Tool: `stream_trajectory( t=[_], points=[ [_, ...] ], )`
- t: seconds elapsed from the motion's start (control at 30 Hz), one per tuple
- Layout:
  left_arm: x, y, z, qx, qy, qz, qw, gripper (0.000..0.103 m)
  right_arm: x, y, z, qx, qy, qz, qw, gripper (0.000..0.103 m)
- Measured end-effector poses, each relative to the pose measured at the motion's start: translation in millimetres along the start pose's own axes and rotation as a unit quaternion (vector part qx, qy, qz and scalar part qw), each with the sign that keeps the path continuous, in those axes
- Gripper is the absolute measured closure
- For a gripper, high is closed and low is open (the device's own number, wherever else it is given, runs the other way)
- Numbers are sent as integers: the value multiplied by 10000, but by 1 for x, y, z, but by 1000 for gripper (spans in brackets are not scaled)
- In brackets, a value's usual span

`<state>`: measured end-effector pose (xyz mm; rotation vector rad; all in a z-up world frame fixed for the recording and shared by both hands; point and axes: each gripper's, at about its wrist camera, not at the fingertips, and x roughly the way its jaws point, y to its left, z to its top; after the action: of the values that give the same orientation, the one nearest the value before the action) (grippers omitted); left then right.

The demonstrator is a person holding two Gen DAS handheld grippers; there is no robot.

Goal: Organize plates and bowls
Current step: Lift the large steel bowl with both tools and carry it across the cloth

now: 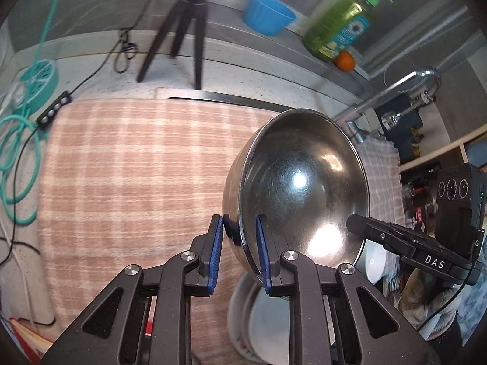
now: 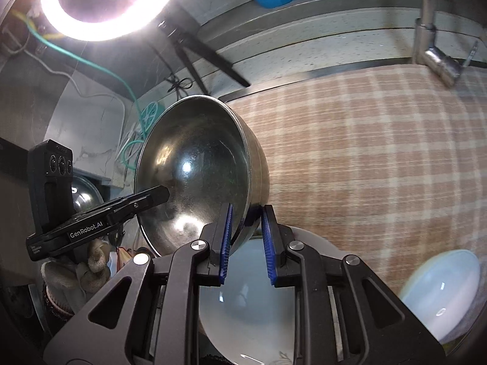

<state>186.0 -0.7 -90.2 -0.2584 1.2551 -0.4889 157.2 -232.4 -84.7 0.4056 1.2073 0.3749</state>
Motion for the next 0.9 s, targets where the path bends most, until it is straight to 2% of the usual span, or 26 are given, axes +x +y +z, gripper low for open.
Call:
stream_trajectory(
  t=[0.33,0.57,0.9],
  points=[
    [37,-60,14,526,283,-92,9982,83,-38,-58,-3,434,-247,-285,9983,83],
    [66,-88,16,721,560,-130,9957,83,-52,-96,-6,727,-317,-438,9959,83],
    [101,-110,17,814,855,-86,9930,83,-51,-134,-5,988,-225,-616,9929,83]
  ],
)
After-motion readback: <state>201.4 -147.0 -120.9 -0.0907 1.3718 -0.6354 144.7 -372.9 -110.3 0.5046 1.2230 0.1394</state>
